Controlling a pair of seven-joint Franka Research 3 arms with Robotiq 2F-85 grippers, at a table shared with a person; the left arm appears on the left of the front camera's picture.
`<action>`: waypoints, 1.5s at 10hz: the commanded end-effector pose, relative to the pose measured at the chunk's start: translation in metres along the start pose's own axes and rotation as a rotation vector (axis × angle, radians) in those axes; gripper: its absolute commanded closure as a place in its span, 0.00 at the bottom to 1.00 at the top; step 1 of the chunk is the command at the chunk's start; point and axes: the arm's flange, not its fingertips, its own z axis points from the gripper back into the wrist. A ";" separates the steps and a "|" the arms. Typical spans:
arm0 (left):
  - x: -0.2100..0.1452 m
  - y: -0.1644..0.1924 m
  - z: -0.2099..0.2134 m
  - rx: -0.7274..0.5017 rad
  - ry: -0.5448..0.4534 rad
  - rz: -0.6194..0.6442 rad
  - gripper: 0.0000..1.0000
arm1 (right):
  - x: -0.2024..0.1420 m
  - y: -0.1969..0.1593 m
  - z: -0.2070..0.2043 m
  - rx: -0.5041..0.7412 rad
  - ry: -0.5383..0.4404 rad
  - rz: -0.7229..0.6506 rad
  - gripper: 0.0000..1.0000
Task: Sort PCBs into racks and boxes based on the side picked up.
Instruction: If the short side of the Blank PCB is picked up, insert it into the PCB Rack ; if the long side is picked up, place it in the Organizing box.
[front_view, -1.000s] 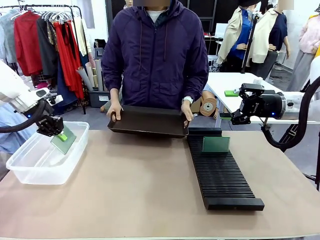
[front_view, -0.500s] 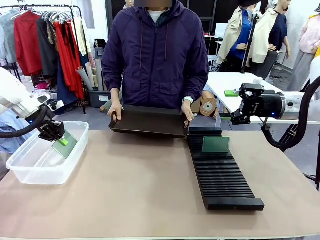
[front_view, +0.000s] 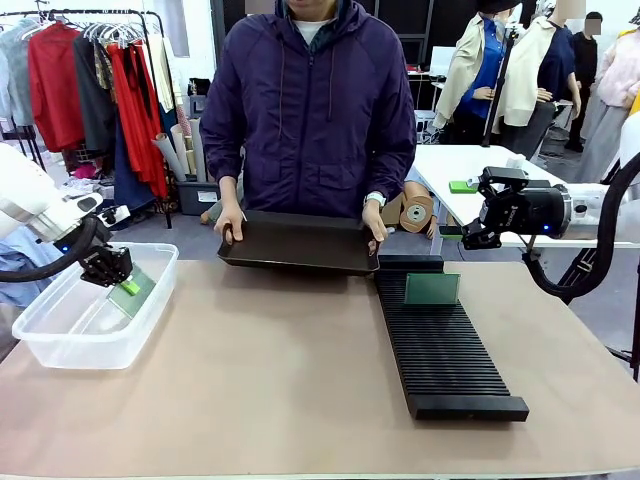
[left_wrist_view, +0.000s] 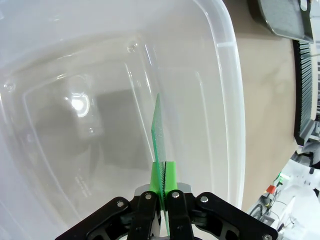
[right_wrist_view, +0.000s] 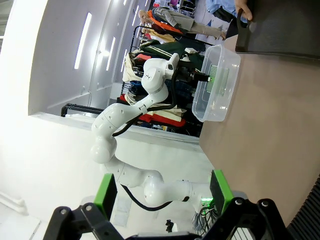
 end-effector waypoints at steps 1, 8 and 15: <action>-0.002 0.002 -0.001 -0.030 -0.020 -0.013 0.64 | 0.000 0.002 -0.001 0.004 0.003 0.014 0.00; -0.001 -0.010 0.013 0.045 -0.018 0.007 0.00 | 0.000 0.002 -0.001 0.004 0.003 0.014 0.00; -0.009 -0.050 0.041 0.166 -0.006 0.049 0.00 | 0.000 0.002 -0.001 0.004 0.003 0.014 0.00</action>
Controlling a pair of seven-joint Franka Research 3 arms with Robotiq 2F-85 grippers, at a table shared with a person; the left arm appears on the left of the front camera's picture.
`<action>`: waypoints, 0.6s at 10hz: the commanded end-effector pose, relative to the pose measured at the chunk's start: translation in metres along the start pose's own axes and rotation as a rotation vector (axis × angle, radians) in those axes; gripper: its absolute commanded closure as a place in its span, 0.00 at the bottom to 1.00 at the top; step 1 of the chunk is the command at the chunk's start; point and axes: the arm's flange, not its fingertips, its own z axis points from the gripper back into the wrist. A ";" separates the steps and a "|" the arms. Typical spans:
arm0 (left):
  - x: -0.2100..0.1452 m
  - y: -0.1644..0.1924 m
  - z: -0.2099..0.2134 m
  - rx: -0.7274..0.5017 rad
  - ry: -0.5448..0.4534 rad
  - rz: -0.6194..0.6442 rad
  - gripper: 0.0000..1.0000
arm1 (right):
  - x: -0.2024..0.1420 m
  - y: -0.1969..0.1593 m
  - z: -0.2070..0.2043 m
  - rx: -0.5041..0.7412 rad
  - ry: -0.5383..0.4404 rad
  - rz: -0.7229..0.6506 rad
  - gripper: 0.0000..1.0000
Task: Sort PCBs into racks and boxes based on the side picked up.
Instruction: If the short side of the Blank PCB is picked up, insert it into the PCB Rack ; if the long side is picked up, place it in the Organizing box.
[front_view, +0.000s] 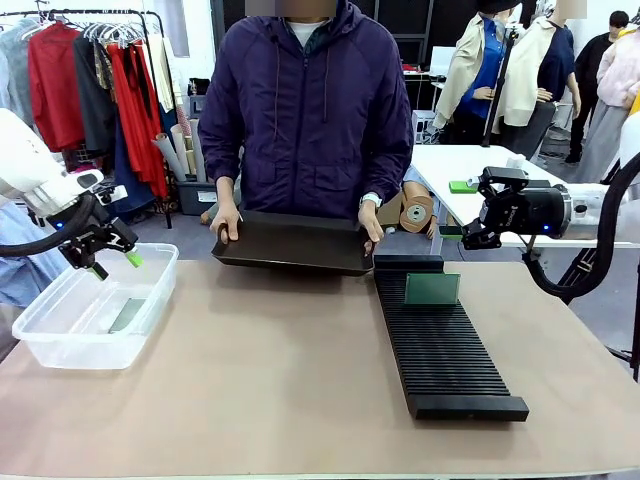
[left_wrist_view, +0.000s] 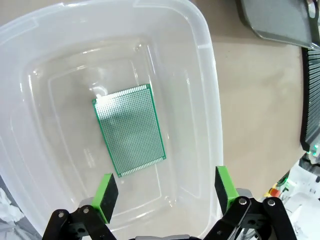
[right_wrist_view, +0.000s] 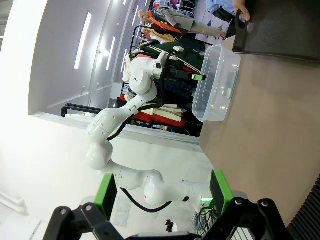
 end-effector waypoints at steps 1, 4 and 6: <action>-0.009 -0.009 0.002 0.042 -0.003 0.021 0.00 | 0.000 0.002 -0.001 0.004 0.003 0.014 0.00; -0.008 -0.010 0.003 0.045 0.000 0.028 0.00 | 0.000 0.002 -0.001 0.004 0.003 0.014 0.00; -0.005 -0.012 0.003 0.043 0.000 0.021 0.00 | 0.000 0.002 -0.001 0.004 0.003 0.014 0.00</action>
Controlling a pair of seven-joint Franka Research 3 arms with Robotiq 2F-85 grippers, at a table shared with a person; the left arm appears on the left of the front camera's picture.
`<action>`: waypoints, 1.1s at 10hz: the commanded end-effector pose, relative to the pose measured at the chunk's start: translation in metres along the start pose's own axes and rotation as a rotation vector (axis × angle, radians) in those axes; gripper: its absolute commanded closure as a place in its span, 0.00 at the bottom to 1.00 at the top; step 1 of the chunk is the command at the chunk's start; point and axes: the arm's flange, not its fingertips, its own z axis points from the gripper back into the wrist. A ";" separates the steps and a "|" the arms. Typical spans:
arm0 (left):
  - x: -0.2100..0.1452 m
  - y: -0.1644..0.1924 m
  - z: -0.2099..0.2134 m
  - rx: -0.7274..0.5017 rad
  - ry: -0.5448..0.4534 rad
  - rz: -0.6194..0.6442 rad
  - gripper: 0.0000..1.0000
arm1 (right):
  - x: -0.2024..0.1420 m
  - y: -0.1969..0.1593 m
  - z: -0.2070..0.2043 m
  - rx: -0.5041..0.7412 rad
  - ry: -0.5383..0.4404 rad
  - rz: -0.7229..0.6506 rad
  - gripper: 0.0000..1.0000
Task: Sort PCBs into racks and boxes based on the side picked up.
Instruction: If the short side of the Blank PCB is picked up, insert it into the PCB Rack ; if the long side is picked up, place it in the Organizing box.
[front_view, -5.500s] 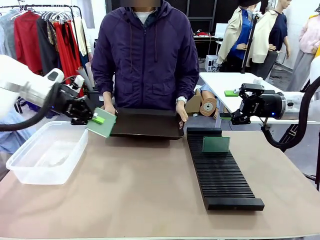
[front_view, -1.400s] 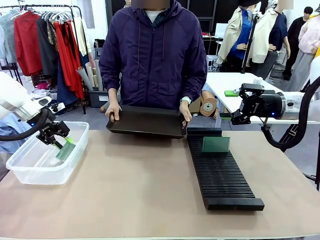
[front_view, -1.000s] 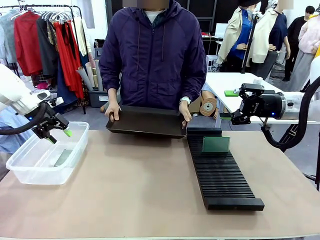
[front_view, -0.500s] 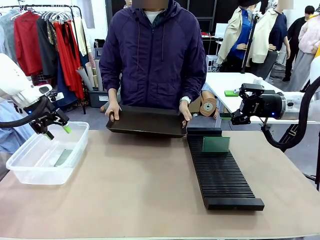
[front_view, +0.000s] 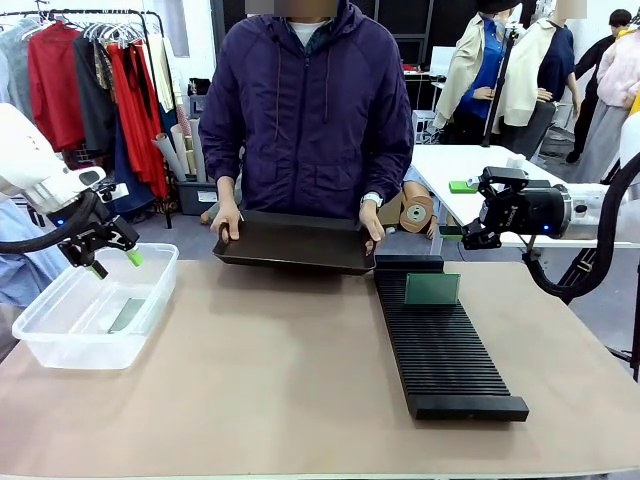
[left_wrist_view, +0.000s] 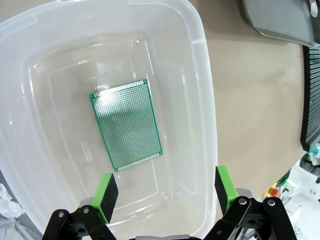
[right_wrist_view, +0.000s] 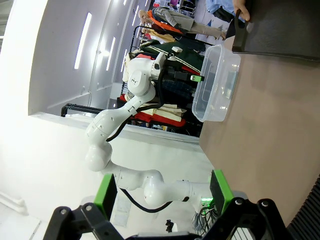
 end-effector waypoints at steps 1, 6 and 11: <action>-0.002 -0.003 -0.001 0.024 -0.007 0.015 0.00 | 0.000 0.002 -0.001 0.004 0.003 0.014 0.00; -0.038 -0.011 0.025 -0.134 -0.096 -0.011 0.00 | 0.000 0.002 -0.001 0.004 0.003 0.014 0.00; -0.089 -0.033 0.043 -0.631 -0.243 -0.123 0.00 | 0.000 0.002 -0.001 0.004 0.003 0.014 0.00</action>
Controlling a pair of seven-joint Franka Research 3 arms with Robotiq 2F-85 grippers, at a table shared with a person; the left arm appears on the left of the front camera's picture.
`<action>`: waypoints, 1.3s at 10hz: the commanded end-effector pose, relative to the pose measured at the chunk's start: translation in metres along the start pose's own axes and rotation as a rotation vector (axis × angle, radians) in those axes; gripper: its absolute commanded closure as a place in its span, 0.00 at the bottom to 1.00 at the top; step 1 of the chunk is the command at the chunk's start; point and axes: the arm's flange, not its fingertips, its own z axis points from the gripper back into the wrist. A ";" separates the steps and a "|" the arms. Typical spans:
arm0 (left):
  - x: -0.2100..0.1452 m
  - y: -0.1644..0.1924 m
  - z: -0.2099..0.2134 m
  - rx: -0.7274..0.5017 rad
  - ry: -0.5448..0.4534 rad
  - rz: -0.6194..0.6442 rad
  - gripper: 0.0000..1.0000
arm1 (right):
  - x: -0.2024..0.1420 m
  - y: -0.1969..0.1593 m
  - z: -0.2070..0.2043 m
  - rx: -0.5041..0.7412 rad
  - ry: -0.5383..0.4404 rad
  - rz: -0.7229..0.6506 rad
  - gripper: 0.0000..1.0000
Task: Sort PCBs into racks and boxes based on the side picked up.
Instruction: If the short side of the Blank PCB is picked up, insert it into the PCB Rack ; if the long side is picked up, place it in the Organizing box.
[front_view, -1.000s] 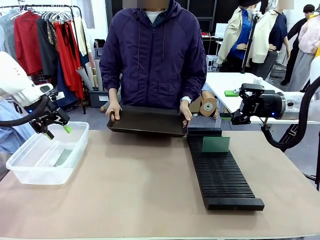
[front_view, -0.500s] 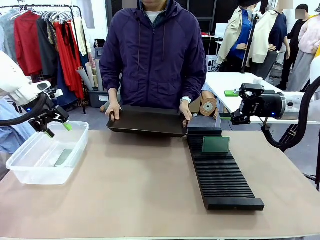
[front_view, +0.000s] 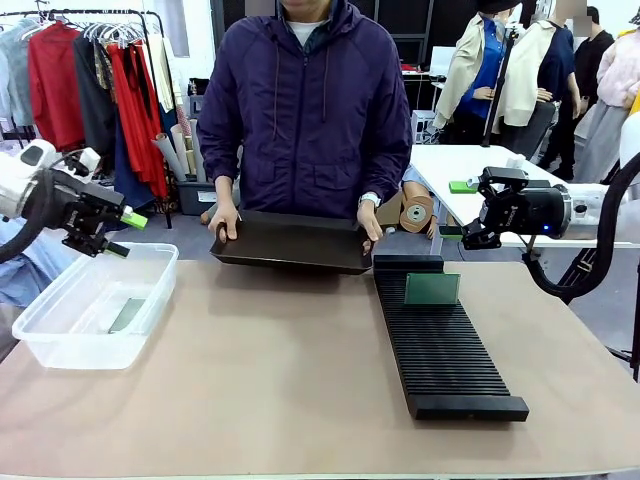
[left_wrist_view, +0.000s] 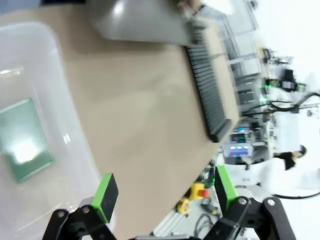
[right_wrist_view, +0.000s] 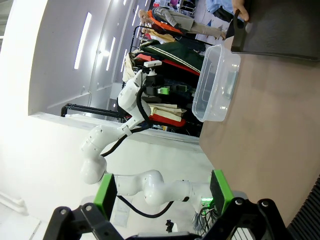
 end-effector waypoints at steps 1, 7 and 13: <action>-0.014 -0.002 0.008 -0.168 -0.050 -0.004 0.00 | 0.000 0.002 -0.001 0.004 0.003 0.014 0.00; -0.015 0.006 0.013 -0.412 -0.008 0.185 0.00 | 0.000 0.002 -0.001 0.004 0.003 0.014 0.00; -0.019 0.013 0.011 -0.387 -0.021 0.184 0.00 | 0.000 0.002 -0.001 0.004 0.003 0.014 0.00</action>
